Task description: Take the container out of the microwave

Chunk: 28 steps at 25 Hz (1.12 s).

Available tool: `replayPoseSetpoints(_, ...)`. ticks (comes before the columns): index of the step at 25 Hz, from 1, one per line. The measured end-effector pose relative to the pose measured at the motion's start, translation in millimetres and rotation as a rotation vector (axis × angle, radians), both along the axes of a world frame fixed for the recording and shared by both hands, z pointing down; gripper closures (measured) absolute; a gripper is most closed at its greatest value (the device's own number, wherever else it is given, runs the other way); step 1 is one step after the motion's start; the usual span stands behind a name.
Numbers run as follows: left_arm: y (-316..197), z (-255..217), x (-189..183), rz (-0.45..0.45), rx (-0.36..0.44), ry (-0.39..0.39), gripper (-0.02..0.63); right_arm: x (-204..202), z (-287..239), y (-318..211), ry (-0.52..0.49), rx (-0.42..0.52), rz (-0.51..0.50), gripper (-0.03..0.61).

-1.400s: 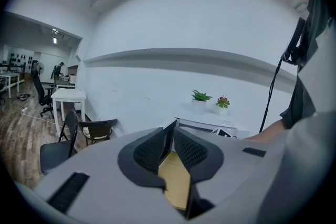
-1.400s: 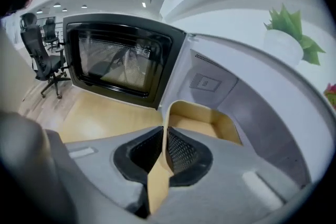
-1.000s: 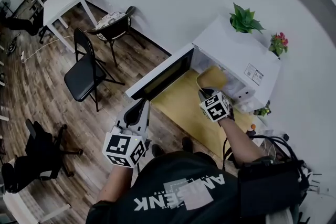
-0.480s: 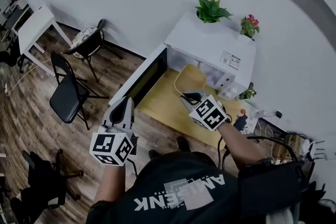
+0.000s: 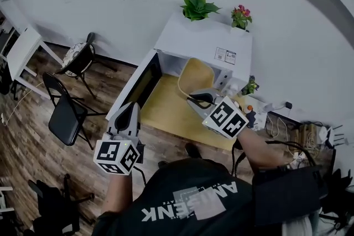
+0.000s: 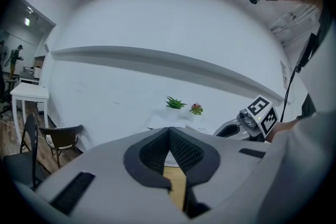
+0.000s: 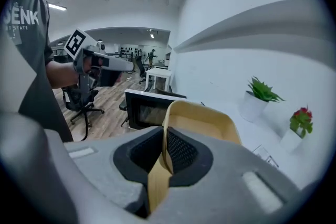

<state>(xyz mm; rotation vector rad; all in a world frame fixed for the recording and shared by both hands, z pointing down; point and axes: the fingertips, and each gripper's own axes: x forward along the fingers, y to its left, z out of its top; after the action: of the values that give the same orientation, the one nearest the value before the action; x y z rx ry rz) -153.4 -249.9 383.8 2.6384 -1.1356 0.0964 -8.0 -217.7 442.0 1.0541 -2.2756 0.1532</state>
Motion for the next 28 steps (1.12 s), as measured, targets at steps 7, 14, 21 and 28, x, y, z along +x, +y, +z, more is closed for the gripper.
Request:
replayPoseSetpoints(7,0.8,-15.6,7.2,0.025,0.026,0.016,0.612,18.0,-45.3,2.1,0.014,0.1,0.025,0.551)
replayPoseSetpoints(14,6.1,-29.2,10.6,0.027,0.063,0.012,0.612,27.7,-59.1,9.6,0.018,0.131,0.026,0.551)
replayPoseSetpoints(21,-5.5,-49.4,8.8,-0.011,0.111,-0.006,0.612,33.8,-62.7,4.0,0.033,0.144,0.004,0.552)
replayPoseSetpoints(28,-5.0,-52.3,6.3,-0.053,0.13,-0.035,0.612,35.3,-70.1,0.6,0.024,0.162,-0.03,0.552)
